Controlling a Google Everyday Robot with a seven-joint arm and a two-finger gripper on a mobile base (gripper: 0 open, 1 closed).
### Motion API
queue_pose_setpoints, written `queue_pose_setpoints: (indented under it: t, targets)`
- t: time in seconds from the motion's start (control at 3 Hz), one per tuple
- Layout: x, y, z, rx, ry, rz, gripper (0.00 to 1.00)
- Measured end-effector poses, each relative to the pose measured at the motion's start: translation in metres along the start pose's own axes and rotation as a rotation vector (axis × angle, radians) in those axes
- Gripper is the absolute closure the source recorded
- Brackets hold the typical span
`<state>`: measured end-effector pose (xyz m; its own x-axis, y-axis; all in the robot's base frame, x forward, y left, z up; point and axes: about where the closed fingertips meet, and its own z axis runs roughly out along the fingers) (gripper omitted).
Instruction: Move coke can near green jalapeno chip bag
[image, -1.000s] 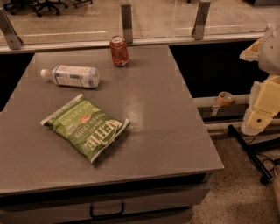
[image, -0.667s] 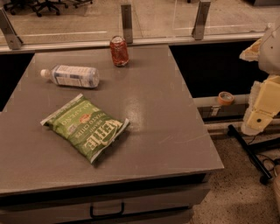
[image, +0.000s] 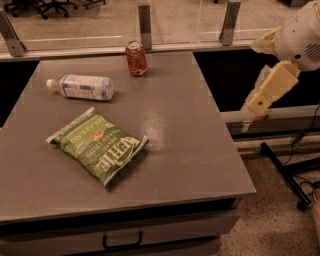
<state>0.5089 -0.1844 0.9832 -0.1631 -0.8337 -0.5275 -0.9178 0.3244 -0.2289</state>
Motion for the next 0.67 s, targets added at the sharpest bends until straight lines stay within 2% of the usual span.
queue_pose_setpoints:
  t: [0.33,0.67]
  targets:
    - [-0.029,-0.031,0.037,-0.024,-0.254,0.103,0.0]
    - [-0.05,-0.059,0.079,-0.057,-0.441,0.231,0.0]
